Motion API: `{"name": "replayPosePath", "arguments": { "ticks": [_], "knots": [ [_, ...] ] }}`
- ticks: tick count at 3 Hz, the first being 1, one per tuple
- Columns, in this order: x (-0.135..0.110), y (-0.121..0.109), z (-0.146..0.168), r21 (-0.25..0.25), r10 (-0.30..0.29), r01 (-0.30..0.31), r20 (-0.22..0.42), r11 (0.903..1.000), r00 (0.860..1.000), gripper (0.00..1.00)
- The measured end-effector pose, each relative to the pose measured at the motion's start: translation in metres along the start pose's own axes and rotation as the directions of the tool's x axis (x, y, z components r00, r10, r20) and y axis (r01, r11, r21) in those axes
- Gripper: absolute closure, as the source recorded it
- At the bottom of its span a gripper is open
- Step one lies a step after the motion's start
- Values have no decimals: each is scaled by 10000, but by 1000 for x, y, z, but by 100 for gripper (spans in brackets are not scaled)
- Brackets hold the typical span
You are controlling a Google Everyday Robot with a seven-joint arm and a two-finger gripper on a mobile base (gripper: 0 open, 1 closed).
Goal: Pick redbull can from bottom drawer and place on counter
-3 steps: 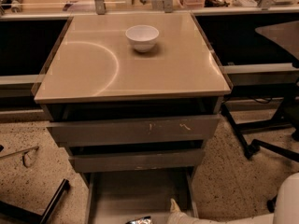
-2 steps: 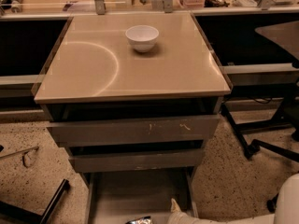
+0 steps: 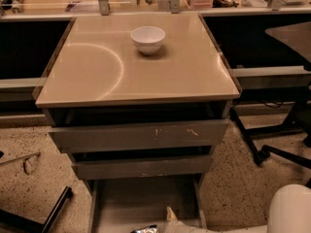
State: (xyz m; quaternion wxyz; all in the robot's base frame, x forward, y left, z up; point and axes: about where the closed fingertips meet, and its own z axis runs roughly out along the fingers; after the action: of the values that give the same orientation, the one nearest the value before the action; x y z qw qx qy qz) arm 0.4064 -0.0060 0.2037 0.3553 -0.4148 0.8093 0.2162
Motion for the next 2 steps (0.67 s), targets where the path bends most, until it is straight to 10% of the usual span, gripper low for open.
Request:
{"name": "replayPosePath", "arguments": {
  "ticks": [2],
  "knots": [
    [6, 28, 58, -1486, -882, 895, 153, 9848, 9960, 0]
  ]
}}
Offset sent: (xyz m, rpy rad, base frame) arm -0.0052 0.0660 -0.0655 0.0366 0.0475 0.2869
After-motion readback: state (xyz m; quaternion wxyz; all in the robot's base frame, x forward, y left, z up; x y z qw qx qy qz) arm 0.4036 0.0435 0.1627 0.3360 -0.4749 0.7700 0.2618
